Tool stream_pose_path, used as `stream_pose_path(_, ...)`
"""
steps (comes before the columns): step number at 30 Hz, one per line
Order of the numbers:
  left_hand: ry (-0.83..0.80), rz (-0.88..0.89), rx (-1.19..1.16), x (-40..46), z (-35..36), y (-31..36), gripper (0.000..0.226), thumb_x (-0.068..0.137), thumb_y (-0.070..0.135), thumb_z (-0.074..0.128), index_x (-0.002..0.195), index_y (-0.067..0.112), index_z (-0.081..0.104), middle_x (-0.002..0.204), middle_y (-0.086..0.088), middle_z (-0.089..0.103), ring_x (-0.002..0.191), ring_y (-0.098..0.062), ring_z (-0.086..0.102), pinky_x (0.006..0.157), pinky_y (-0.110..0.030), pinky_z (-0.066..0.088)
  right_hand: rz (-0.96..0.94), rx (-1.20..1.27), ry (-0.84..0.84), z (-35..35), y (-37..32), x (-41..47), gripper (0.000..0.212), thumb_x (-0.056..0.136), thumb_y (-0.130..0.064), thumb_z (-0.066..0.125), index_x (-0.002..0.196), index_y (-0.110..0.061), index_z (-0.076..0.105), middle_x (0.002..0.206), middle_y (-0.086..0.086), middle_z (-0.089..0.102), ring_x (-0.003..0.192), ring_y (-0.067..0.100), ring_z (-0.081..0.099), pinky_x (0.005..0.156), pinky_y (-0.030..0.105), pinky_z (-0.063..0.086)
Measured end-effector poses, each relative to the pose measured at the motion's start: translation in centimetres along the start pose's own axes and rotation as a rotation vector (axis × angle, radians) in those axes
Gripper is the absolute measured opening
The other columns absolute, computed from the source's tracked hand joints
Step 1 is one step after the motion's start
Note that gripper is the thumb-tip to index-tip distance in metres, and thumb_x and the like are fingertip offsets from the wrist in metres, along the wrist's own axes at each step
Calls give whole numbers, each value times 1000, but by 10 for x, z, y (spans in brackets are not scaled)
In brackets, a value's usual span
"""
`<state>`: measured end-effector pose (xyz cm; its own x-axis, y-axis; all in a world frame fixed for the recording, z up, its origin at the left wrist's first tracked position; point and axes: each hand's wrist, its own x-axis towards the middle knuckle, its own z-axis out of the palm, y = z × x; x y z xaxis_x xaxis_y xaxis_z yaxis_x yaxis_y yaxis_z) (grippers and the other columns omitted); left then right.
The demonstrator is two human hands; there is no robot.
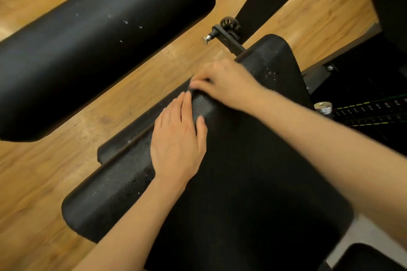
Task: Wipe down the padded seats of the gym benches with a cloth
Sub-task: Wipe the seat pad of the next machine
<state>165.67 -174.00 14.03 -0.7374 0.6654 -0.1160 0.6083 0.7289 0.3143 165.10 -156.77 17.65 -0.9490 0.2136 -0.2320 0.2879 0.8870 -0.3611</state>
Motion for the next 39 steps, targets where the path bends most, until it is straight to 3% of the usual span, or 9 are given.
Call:
stream_pose_path(6,29,5,13,2,3,0,59,102,38,27,151,8,38,148,-9,49,134,-23,48,115,-38,36,487,-78,102,-29,71,41,21,91,-31,63,100,-18,76,105,10,68,100,31,62,85,39,52)
stream_pose_path(10,12,-6,9,2,1,1,59,102,38,27,151,8,37,148,-9,49,135,-24,48,115,-40,37,261,-11,155,14,0,10,26,97,-38,54,92,-19,72,86,2,67,82,23,63,70,35,51)
stream_pose_path(14,5,1,16,1,2,1,60,102,40,25,153,10,35,150,-8,47,135,-23,47,115,-40,36,283,-88,143,-14,58,26,28,95,-41,54,104,-24,74,108,16,66,110,34,58,86,39,48)
stream_pose_path(16,10,-1,21,2,3,1,59,102,40,25,153,10,35,151,-8,47,136,-23,46,115,-39,35,439,-42,277,-18,85,28,24,95,-35,56,103,-24,75,115,19,66,126,34,50,102,39,41)
stream_pose_path(20,3,3,17,2,2,2,59,102,39,25,153,10,35,151,-8,47,136,-23,46,115,-38,33,372,252,737,34,38,-31,23,97,-14,57,114,-7,71,123,9,67,130,22,52,121,29,14)
stream_pose_path(23,1,-5,14,1,2,2,59,102,39,26,153,11,34,151,-8,47,136,-24,47,115,-38,33,262,355,761,56,18,-84,29,95,-3,60,123,1,64,133,13,60,137,29,44,121,44,23)
stream_pose_path(28,3,-6,28,1,4,0,59,102,39,25,153,11,33,150,-9,47,135,-25,47,113,-40,35,311,324,748,20,73,-14,28,96,-9,56,120,-4,67,129,7,64,135,27,47,119,35,19)
stream_pose_path(34,-9,-18,16,1,1,2,59,102,38,27,154,12,32,151,-7,46,135,-24,46,113,-39,34,397,445,840,67,27,-102,34,97,-4,57,130,2,58,139,14,55,141,30,39,118,48,28)
stream_pose_path(39,-12,-19,30,1,2,1,59,101,39,26,154,12,32,151,-6,45,135,-23,45,114,-38,33,393,418,877,35,76,-39,30,97,-10,57,124,-1,64,133,11,61,135,28,47,115,49,34)
